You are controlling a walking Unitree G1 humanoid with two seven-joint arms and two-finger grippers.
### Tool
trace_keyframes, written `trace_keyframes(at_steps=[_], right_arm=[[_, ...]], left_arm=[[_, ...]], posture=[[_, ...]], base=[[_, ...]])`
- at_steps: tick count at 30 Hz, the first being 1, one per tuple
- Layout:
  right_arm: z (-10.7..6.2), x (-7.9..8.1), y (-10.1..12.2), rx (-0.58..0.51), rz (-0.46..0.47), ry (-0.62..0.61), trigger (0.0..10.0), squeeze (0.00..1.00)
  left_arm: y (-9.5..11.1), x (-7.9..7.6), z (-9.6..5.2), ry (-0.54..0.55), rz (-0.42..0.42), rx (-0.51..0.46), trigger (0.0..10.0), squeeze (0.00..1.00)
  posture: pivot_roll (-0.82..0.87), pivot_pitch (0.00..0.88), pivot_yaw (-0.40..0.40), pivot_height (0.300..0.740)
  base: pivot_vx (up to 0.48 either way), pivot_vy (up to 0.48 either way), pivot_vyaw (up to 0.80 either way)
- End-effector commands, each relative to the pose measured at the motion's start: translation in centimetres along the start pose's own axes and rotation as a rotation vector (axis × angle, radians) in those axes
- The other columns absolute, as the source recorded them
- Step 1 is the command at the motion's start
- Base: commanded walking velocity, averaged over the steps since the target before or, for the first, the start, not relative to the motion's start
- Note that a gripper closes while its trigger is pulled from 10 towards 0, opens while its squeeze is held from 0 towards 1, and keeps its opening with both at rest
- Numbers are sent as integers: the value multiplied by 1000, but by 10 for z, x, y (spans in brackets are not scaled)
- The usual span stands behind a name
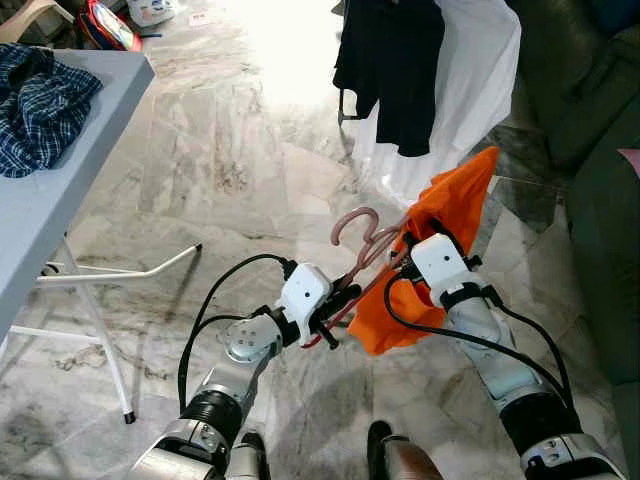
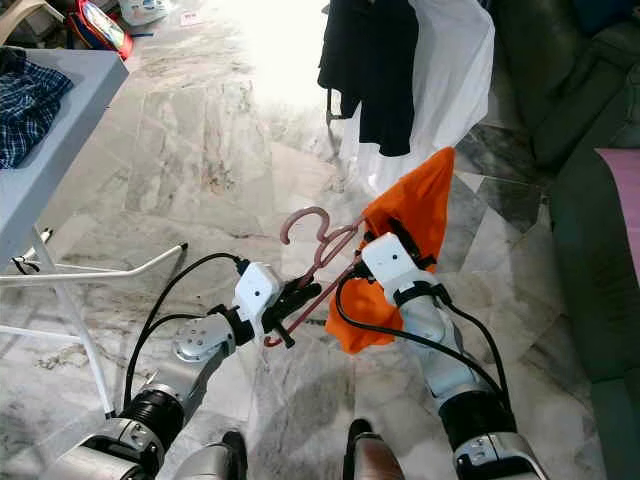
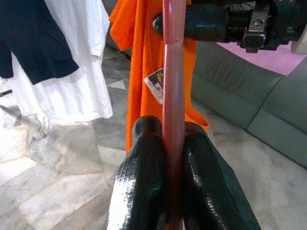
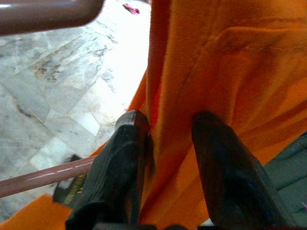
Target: Hang hanger
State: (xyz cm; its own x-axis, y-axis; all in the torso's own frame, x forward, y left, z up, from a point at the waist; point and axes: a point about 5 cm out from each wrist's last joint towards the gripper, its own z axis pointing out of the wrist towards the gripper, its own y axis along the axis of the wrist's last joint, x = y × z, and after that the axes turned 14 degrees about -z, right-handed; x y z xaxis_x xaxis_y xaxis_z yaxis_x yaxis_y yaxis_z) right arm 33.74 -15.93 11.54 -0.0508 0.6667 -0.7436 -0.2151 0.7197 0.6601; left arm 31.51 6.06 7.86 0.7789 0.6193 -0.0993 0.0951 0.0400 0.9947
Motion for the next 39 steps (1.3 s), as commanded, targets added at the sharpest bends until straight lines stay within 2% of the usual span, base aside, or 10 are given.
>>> trace_keyframes(at_steps=[1, 15, 26, 31, 36, 39], right_arm=[[-2, -3, -5, 11, 2, -14, 0, 0], [-1, -19, -11, 27, -2, -86, 0, 0], [-2, -23, -11, 20, -5, -107, 0, 0], [-2, -29, -10, 13, -9, -139, 0, 0], [1, -53, 3, -39, -25, -249, 0, 0], [1, -60, 6, -50, -31, -273, 0, 0]], left_arm=[[-2, -2, -2, -10, -5, -2, 0, 0], [-4, -3, -2, -15, 0, 9, 0, 0], [-6, -2, -2, -5, 9, 26, 0, 0], [-9, 1, -5, 10, 39, 57, 0, 0], [-17, 6, -13, 19, 101, 128, 0, 0], [-20, 9, -16, 23, 129, 159, 0, 0]], posture=[[-14, 263, 43, 740], [-19, 265, 48, 740], [-21, 264, 43, 740], [-20, 265, 42, 740], [-21, 268, 40, 740], [-21, 267, 40, 740]], base=[[0, 0, 0], [0, 0, 0], [0, 0, 0], [0, 0, 0], [0, 0, 0], [0, 0, 0]])
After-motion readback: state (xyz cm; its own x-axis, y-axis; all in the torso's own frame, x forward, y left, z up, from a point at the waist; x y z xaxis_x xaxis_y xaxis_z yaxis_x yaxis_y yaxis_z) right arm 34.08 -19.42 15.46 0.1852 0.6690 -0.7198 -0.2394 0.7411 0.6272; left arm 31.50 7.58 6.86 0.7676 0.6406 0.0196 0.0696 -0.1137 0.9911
